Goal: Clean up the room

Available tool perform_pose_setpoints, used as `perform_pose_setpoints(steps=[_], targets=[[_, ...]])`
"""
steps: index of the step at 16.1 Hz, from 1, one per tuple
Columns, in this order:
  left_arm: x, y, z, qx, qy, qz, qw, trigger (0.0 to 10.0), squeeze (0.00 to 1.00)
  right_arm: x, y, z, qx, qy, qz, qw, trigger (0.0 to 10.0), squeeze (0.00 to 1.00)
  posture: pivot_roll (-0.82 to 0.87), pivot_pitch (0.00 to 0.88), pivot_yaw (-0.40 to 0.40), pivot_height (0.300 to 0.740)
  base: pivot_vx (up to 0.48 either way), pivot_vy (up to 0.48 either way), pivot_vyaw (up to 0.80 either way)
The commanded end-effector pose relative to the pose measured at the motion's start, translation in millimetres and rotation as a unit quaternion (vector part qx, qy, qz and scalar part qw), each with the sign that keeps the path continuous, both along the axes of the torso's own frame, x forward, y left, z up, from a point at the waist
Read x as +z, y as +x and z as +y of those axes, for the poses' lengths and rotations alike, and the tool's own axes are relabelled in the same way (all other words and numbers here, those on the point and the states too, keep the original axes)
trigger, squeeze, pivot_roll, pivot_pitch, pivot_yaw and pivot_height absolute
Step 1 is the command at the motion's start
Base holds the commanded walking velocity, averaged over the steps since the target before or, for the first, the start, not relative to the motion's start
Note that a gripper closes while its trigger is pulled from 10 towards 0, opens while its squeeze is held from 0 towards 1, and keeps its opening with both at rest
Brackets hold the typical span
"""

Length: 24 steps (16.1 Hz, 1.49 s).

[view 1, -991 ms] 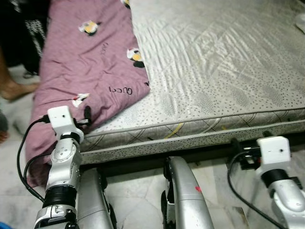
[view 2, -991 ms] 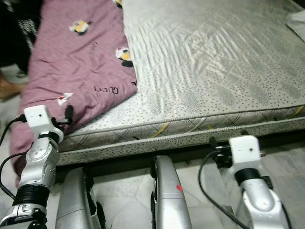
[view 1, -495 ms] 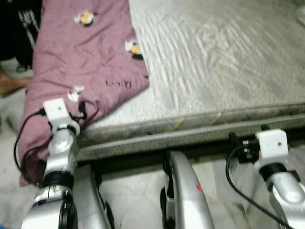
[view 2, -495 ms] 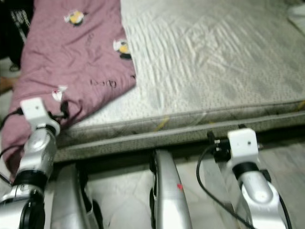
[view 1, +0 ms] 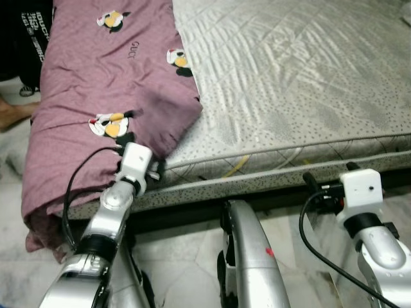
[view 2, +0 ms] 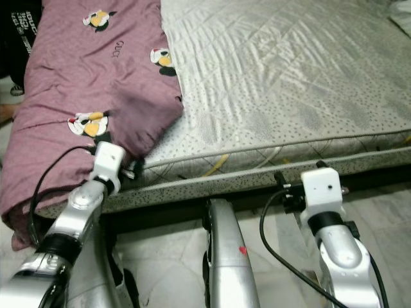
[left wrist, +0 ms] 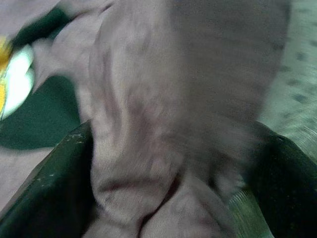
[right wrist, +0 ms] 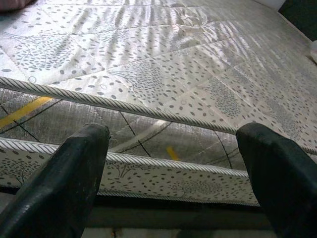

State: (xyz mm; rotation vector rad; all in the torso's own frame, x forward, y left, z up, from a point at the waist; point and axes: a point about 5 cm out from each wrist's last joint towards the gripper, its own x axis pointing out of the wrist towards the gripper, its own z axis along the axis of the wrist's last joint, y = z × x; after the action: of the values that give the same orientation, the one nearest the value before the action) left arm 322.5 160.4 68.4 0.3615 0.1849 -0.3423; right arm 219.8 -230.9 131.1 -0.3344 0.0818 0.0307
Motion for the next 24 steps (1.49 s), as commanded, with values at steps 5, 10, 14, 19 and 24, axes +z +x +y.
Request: perform_pose_setpoints(steps=[5,10,14,19,24], targets=[[5,-36.8,-45.2,-0.204,0.045,-0.052,0.976,10.0,0.00,-3,5.6,3.4,-0.002,0.004,-0.005,1.000,10.0,0.00,-0.22,0.146,-0.038,0.484,0.000,0.000,0.00],[54,9.4,6.2,0.073,-0.046,-0.171,0.982,10.0,0.00,-4,10.2,6.2,-0.003,0.007,-0.012,1.000,10.0,0.00,-0.22,0.129,-0.032,0.484,0.000,0.000,0.00],[31,34.6,26.1,0.171,-0.071,-0.034,0.982,10.0,0.00,-3,10.2,6.3,-0.004,0.010,-0.017,1.000,10.0,0.00,-0.24,0.124,-0.026,0.484,0.000,0.000,0.00],[18,46.2,2.7,0.139,-0.078,0.076,0.984,10.0,0.00,-1,6.6,4.7,-0.007,0.006,-0.020,1.000,10.0,0.00,-0.28,0.125,-0.020,0.484,0.000,0.000,0.00],[18,45.9,-54.8,0.002,-0.045,0.093,0.995,10.0,0.00,-2,3.7,5.0,-0.011,0.003,-0.020,1.000,10.0,0.00,-0.28,0.118,-0.006,0.484,0.000,0.000,0.00]])
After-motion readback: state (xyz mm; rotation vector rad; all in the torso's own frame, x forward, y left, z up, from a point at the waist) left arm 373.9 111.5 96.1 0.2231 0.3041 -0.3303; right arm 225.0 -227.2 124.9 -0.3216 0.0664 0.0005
